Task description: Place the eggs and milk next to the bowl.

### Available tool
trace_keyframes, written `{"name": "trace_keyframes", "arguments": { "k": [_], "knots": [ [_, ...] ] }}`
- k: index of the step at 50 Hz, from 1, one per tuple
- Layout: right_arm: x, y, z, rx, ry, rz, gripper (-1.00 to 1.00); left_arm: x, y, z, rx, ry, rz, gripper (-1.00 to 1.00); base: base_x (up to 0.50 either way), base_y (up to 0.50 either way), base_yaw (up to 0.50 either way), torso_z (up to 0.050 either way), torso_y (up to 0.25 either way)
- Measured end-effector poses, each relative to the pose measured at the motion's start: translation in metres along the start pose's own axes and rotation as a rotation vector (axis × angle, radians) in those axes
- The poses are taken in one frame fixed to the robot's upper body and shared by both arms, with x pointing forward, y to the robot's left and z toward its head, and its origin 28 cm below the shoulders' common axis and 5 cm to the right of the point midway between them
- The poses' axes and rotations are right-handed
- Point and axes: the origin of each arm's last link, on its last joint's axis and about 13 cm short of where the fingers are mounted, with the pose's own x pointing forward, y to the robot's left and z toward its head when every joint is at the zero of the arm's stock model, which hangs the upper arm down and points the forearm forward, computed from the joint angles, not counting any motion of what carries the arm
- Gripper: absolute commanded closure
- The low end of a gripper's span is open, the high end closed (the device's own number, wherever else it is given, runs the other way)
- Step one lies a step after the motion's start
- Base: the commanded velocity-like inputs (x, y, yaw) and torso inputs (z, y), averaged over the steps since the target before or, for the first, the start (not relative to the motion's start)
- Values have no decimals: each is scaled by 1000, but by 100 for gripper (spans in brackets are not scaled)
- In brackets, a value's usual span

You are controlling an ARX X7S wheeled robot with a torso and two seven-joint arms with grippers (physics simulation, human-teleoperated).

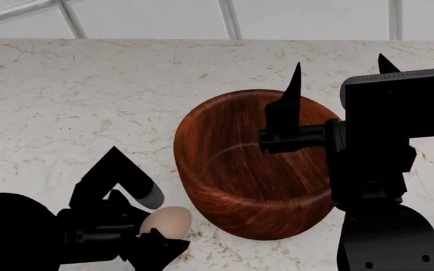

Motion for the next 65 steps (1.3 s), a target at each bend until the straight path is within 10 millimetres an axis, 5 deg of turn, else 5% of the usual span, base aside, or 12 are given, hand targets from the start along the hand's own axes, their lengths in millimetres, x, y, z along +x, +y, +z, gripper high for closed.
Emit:
{"name": "trace_keyframes", "arguments": {
  "k": [24, 25, 65],
  "knots": [
    [0, 0, -1, 2, 3, 0, -100, 2, 2, 1, 9, 0, 2, 100, 2, -2, -3, 0, 0],
    [-1, 0, -1, 2, 3, -1, -100, 2, 2, 2, 10, 0, 2, -100, 0, -3, -4, 0, 0],
    [-3, 0, 2, 6, -3, 4, -100, -6, -6, 3, 28, 21, 14, -100, 1, -1, -1, 0, 0]
  ]
}}
